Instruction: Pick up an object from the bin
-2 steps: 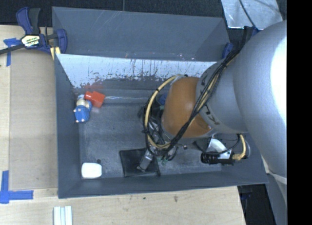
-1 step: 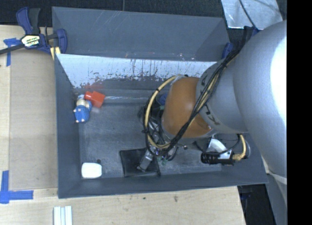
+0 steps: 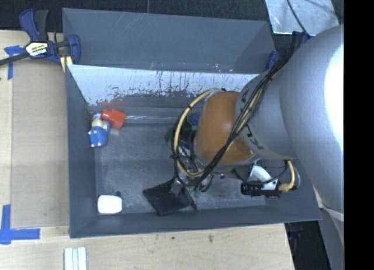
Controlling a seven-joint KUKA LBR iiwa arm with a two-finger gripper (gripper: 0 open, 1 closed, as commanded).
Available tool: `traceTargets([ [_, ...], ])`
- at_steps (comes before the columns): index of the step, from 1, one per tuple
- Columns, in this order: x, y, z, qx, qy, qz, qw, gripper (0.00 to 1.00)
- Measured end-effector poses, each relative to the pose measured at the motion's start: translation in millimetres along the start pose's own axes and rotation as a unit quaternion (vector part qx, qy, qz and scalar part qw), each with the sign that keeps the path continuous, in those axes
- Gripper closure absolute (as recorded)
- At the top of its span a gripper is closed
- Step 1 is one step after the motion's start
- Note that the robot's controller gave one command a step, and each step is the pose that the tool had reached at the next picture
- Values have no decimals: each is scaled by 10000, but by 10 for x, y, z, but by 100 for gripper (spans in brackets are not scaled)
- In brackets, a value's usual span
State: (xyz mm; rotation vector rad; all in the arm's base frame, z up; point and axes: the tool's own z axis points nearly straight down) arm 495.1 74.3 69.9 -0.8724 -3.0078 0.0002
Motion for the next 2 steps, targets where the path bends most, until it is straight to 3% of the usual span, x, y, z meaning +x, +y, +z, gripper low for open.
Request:
traceTargets([
  [1,-15,3,-683,-40,-82,-8,10000,100],
  [2,-26,8,-1146,-37,-77,-20,10000,100],
])
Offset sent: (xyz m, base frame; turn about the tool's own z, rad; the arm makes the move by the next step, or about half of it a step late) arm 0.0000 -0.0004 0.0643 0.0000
